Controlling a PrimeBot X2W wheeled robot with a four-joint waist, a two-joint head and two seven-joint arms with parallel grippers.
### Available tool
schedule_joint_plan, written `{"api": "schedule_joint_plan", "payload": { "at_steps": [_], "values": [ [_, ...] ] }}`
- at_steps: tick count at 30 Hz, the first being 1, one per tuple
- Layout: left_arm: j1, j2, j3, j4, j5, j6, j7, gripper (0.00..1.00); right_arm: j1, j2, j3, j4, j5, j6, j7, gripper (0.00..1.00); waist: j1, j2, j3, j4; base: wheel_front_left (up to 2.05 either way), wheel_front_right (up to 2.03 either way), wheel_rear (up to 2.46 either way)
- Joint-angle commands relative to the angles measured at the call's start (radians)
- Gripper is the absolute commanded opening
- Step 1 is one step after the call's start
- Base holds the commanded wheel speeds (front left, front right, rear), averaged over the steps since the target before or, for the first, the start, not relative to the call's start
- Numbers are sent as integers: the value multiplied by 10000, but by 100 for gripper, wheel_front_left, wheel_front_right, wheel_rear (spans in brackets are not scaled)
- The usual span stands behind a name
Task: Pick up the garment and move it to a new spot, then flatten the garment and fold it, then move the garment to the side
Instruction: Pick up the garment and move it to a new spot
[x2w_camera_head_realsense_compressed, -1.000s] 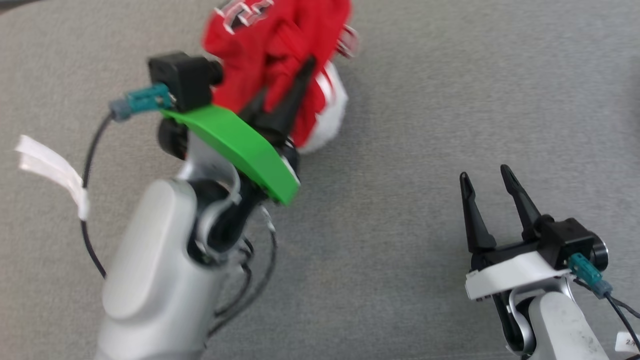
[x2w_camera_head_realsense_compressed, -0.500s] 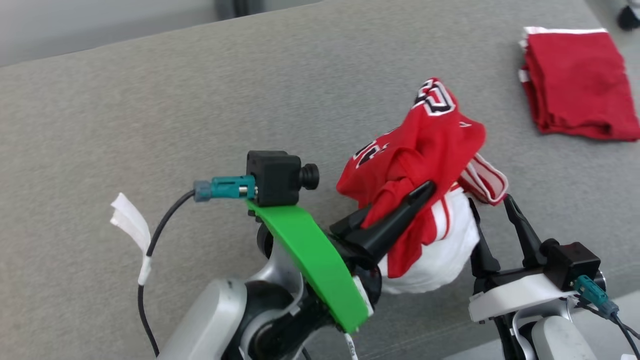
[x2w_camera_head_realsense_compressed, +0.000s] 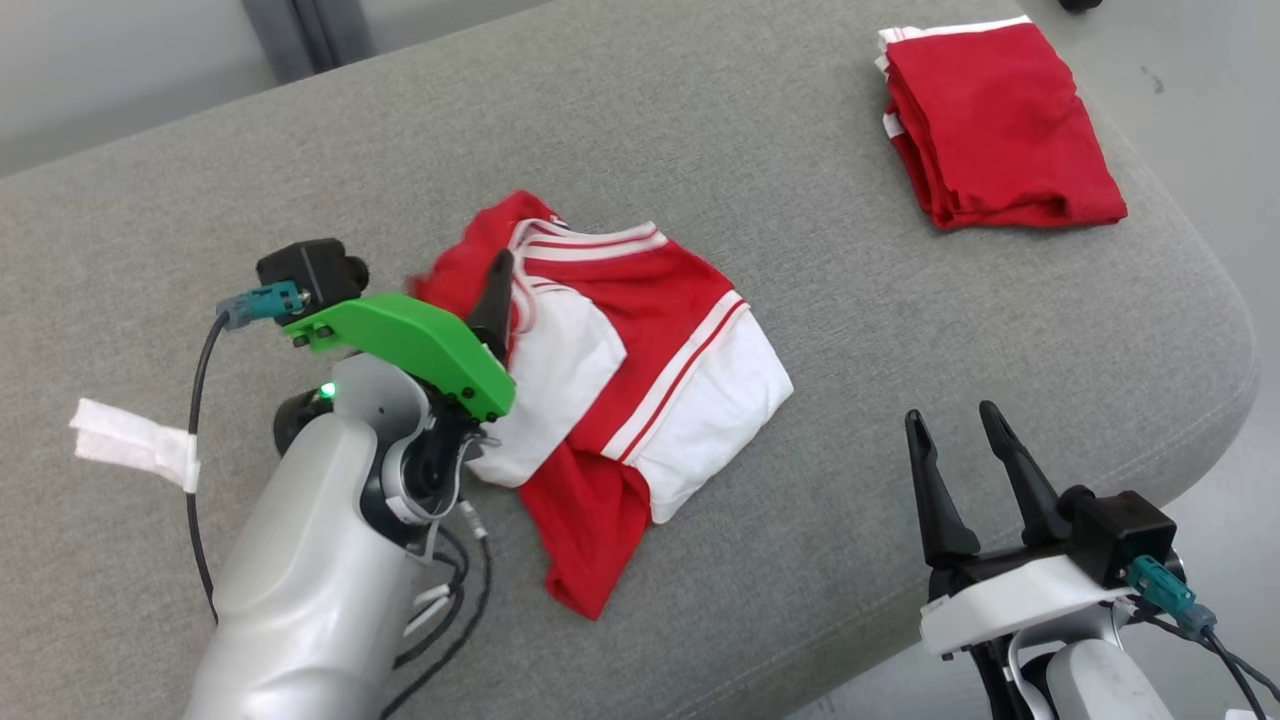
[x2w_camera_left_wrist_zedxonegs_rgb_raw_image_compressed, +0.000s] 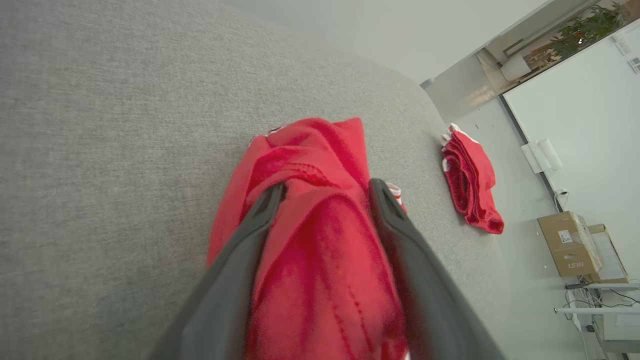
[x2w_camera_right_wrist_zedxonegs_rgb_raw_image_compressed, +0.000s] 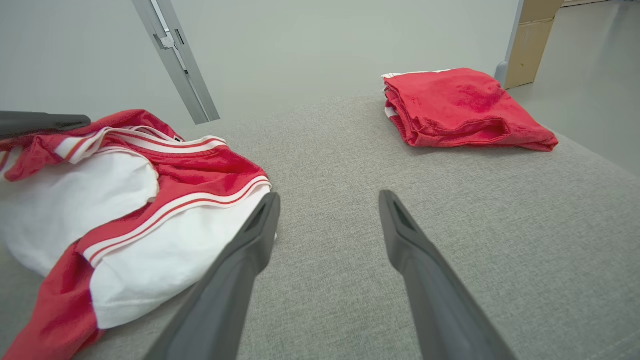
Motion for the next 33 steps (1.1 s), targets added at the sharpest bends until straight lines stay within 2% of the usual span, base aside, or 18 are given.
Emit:
{"api": "schedule_joint_plan", "payload": {
  "at_steps": [1,4,8,11,13,17,22,28,33],
  "values": [
    [-276,213,-58,467,417,-130,-483,100,135,-3,-26,34,-40,-15,-7,100,0,-1,-93,-28,0,0,0],
    [-579,495,-563,1412,1557,-365,-1910,100,168,-4,-192,39,-89,-15,-7,100,0,-1,-274,67,0,0,0],
    [-370,634,-870,1920,2555,-311,-3865,100,329,-1,-490,-92,-215,-15,-7,100,0,-1,-634,368,0,0,0],
    [143,640,-827,1591,3002,-177,-4458,100,362,-5,-774,-293,-454,-15,-7,100,0,-1,-910,728,0,0,0],
    [556,669,-689,1058,3403,-43,-4544,100,413,-7,-926,-429,-604,-15,-7,100,0,-1,-1083,965,0,0,0],
    [2326,547,-35,-1061,4496,130,-4540,100,584,-4,-1395,-731,-928,-15,-7,100,0,-1,-1448,1623,0,0,0],
    [4451,315,520,-2667,5579,24,-4544,100,839,-8,-1900,-807,-1241,-15,-7,100,0,-1,-1913,2438,0,0,0],
    [6419,-9,1284,-3407,6405,-115,-4546,100,1214,-11,-2258,-697,-1341,-15,-7,100,0,-1,-2418,3140,0,0,0],
    [7552,-251,1951,-3727,6875,-479,-4545,100,1523,-6,-2323,-555,-1302,-15,-7,100,0,-1,-2627,3582,0,0,0]
  ]
}}
